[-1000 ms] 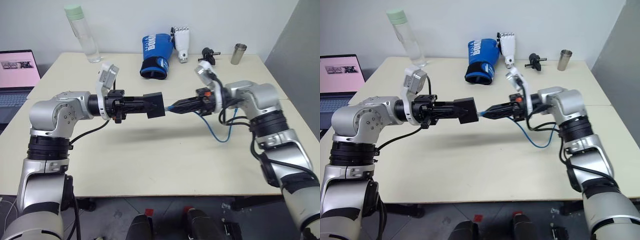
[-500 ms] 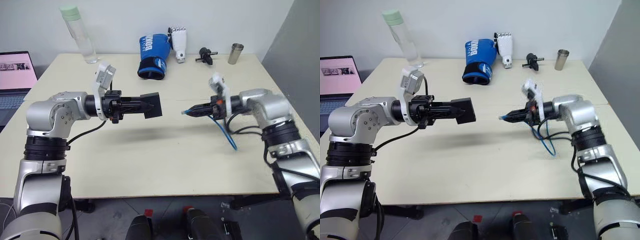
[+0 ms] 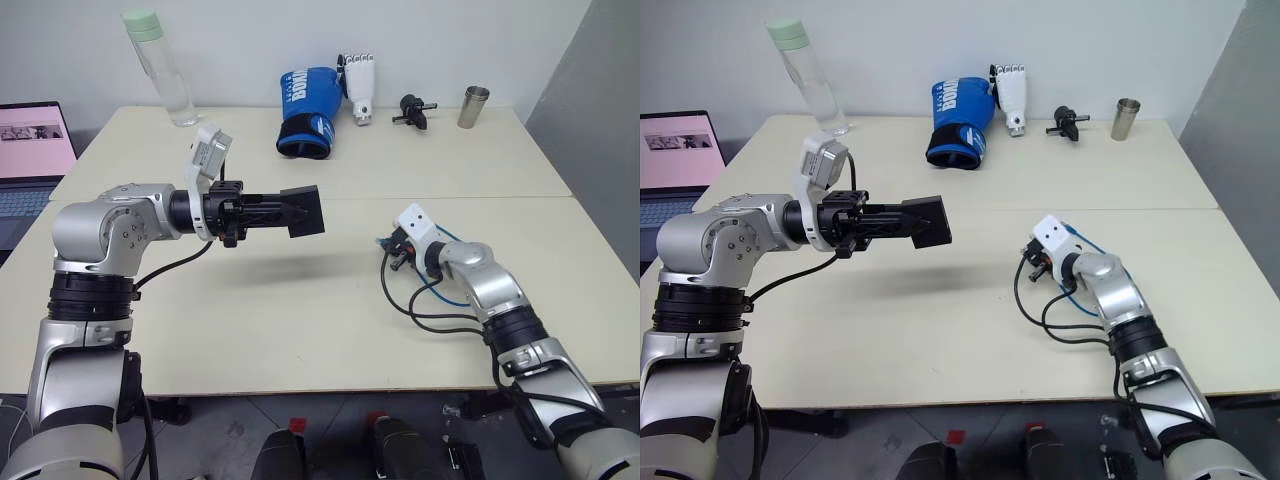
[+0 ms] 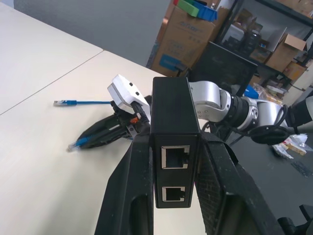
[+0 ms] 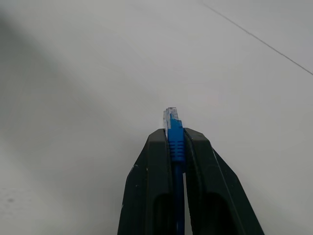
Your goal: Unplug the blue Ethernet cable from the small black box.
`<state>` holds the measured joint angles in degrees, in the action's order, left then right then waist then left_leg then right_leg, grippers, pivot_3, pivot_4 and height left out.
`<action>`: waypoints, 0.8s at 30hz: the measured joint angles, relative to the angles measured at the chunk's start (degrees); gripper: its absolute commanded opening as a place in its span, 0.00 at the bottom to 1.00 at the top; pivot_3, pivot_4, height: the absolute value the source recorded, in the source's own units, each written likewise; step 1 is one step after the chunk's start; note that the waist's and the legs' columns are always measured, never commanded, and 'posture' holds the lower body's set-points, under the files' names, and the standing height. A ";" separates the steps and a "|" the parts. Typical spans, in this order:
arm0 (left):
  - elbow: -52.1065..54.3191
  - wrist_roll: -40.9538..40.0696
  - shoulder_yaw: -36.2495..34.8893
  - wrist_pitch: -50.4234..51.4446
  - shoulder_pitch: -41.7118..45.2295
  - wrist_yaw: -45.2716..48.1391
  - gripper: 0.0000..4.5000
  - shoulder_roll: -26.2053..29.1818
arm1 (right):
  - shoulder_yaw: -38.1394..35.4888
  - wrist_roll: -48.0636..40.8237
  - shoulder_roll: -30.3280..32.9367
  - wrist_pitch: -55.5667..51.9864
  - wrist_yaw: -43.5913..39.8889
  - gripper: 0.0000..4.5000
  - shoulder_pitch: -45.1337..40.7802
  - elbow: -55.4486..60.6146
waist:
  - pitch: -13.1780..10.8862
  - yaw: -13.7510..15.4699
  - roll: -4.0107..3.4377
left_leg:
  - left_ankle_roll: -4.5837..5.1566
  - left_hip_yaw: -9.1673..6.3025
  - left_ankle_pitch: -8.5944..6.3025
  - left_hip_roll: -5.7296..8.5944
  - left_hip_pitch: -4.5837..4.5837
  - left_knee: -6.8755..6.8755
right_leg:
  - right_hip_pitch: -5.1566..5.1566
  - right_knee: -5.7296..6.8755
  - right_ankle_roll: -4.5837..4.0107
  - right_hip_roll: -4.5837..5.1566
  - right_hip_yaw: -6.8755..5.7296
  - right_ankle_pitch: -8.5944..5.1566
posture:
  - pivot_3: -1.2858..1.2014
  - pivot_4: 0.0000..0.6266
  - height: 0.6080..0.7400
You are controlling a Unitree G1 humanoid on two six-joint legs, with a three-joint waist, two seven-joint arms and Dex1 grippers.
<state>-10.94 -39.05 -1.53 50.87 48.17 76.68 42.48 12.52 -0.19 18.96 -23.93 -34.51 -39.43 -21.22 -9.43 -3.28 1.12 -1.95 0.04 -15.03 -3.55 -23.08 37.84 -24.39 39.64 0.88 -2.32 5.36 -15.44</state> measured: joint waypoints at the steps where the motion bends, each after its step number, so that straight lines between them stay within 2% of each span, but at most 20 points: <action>1: 0.02 0.00 0.00 0.00 0.00 -0.01 0.18 0.00 | 0.05 0.04 0.01 -0.35 0.03 0.19 0.64 0.96 | 0.00 0.00 0.00 | 0.00 0.00 0.00 0.00 0.00 0.00 | 0.01 -0.01 0.00 0.00 0.00 0.00 | 0.52 0.24 1.00; 5: 0.07 0.00 0.00 0.03 -0.02 -0.03 0.18 0.00 | -0.07 0.00 0.21 -2.03 -0.07 0.38 2.50 3.45 | 0.00 0.00 0.00 | 0.00 0.01 0.00 0.01 0.03 0.00 | 0.02 0.00 0.00 0.00 0.00 0.00 | 0.52 0.24 1.00; 9: 0.07 0.00 0.00 0.03 -0.02 -0.13 0.18 -0.04 | -0.19 -0.78 0.82 -4.18 -1.14 0.64 2.84 5.62 | 0.00 0.00 0.00 | 0.01 0.00 0.00 0.00 0.03 0.00 | 0.02 0.00 0.00 -0.02 0.01 0.00 | 0.52 0.24 1.00; 13: 0.19 -0.06 -0.04 0.08 -0.05 -0.90 0.18 -0.11 | -1.57 -4.41 0.91 -9.84 -3.07 0.84 4.40 13.02 | 0.00 0.03 0.00 | 0.01 -0.01 0.00 0.00 0.02 0.00 | 0.02 0.00 0.00 -0.02 0.00 0.00 | 0.52 0.24 1.00; 14: 0.23 -0.09 -0.10 0.11 -0.08 -1.02 0.18 -0.10 | -2.37 -5.82 0.96 -11.87 -3.48 0.84 4.78 15.51 | 0.00 0.03 0.00 | 0.01 -0.02 0.00 0.00 0.02 0.00 | 0.02 0.00 0.00 -0.02 0.00 0.00 | 0.52 0.24 1.00; 18: 0.83 -0.23 -1.26 0.17 -1.29 -1.41 0.18 0.97 | -8.63 -13.55 1.32 -22.35 -4.05 0.98 4.50 26.91 | 0.00 0.08 0.00 | 0.01 -0.02 -0.01 -0.01 0.02 -0.01 | 0.02 0.00 0.01 -0.02 0.00 -0.01 | 0.52 0.24 1.00; 24: 1.36 -0.08 -4.85 -0.20 -5.54 -3.62 0.18 3.36 | -20.58 -27.87 4.17 -38.57 -4.26 0.98 0.05 38.22 | 0.00 0.12 0.00 | 0.02 -0.03 -0.01 -0.02 0.03 -0.03 | 0.02 -0.01 0.01 -0.02 -0.03 -0.01 | 0.52 0.24 1.00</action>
<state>-9.58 -39.13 -6.37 50.68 42.64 73.06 45.84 -8.06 -28.05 23.13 -62.51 -38.77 -39.38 17.00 -9.43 -3.17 1.12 -1.93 0.01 -15.04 -3.56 -23.05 37.82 -24.37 39.63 0.89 -2.33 5.33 -15.45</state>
